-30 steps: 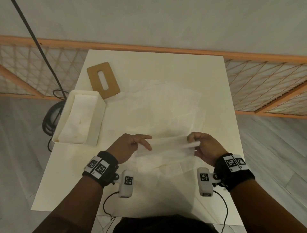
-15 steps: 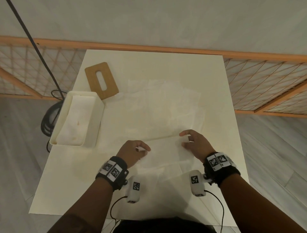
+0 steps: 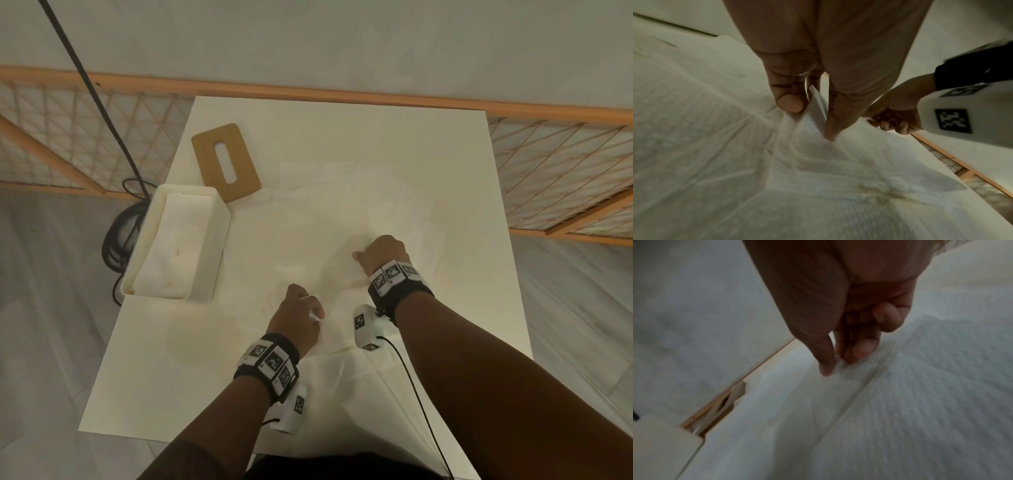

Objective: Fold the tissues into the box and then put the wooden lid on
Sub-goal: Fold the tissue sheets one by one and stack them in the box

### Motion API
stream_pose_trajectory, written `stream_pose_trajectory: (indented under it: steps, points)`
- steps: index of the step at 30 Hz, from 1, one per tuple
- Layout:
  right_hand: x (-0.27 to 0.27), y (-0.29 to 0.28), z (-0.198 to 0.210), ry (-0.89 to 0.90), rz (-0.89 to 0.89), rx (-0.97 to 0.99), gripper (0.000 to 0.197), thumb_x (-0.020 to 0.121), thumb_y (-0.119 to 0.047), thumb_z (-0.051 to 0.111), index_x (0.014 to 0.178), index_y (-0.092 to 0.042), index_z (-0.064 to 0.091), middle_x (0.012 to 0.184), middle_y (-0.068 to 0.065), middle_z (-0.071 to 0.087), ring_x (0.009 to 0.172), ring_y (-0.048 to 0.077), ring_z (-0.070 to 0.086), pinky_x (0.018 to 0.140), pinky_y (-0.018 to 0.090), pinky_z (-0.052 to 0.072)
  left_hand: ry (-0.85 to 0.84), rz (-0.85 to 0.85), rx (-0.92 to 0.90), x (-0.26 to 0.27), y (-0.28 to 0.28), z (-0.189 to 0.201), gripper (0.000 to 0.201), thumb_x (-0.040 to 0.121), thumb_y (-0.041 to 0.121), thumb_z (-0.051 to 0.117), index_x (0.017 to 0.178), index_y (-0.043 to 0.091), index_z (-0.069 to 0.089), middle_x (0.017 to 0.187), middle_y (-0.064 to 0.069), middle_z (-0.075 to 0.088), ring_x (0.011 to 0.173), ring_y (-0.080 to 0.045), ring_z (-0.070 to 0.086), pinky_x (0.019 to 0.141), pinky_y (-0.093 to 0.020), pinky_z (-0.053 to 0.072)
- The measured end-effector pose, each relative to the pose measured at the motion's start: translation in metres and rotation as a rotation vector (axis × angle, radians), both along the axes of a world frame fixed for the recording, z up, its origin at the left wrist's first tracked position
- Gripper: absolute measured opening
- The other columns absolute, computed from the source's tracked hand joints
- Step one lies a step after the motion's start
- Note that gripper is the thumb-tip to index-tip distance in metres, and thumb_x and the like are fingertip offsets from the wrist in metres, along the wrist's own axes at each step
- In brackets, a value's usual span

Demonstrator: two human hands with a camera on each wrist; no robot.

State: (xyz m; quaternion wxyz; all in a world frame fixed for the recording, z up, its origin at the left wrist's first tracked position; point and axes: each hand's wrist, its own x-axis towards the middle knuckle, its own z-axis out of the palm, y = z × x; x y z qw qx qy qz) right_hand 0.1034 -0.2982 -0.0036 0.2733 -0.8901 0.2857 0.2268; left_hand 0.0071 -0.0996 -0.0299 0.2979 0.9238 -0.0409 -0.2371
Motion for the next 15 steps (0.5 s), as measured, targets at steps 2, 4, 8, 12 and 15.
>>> stream_pose_trajectory:
  steps: [2, 4, 8, 12, 15]
  points:
    - [0.0, -0.002, 0.003, -0.013, 0.037, -0.008, 0.031, 0.094, -0.04, 0.065, 0.089, -0.009, 0.065, 0.103, 0.006, 0.069, 0.079, 0.024, 0.059, 0.071, 0.028, 0.041, 0.009, 0.003, -0.007, 0.0, 0.001, 0.0, 0.013, 0.087, 0.011, 0.068, 0.088, 0.023, 0.065, 0.116, 0.008, 0.042, 0.091, -0.013, 0.057, 0.075, -0.019, 0.044]
    - [-0.006, -0.008, 0.007, -0.103, -0.004, 0.053, 0.026, 0.097, -0.039, 0.061, 0.097, -0.013, 0.066, 0.1, 0.001, 0.066, 0.088, 0.021, 0.057, 0.075, 0.026, 0.037, 0.02, 0.012, -0.015, 0.001, 0.003, -0.001, 0.012, 0.087, 0.013, 0.069, 0.089, 0.023, 0.064, 0.117, 0.008, 0.041, 0.093, -0.012, 0.056, 0.076, -0.019, 0.043]
    - [-0.024, -0.025, 0.018, -0.301, -0.207, 0.217, 0.029, 0.095, -0.042, 0.064, 0.092, -0.013, 0.063, 0.086, -0.003, 0.074, 0.088, 0.018, 0.067, 0.068, 0.03, 0.044, 0.035, -0.007, -0.016, 0.007, 0.009, -0.006, 0.015, 0.086, 0.016, 0.072, 0.091, 0.026, 0.061, 0.121, 0.007, 0.039, 0.093, -0.012, 0.057, 0.076, -0.018, 0.04]
    - [-0.033, -0.043, 0.028, -0.386, -0.303, 0.358, 0.027, 0.09, -0.033, 0.066, 0.089, -0.006, 0.063, 0.081, 0.003, 0.075, 0.082, 0.019, 0.073, 0.085, 0.045, 0.059, 0.065, -0.042, 0.01, 0.011, 0.01, -0.002, 0.014, 0.088, 0.018, 0.069, 0.09, 0.027, 0.059, 0.123, 0.006, 0.039, 0.097, -0.016, 0.058, 0.081, -0.023, 0.044]
    - [-0.04, -0.053, 0.05, -0.384, -0.308, 0.608, 0.018, 0.074, -0.03, 0.062, 0.069, -0.014, 0.058, 0.078, 0.008, 0.062, 0.082, 0.029, 0.062, 0.086, 0.042, 0.056, -0.006, 0.018, -0.006, 0.015, 0.01, 0.006, 0.012, 0.091, 0.035, 0.069, 0.085, 0.028, 0.061, 0.122, 0.007, 0.041, 0.107, -0.017, 0.055, 0.098, -0.033, 0.047]
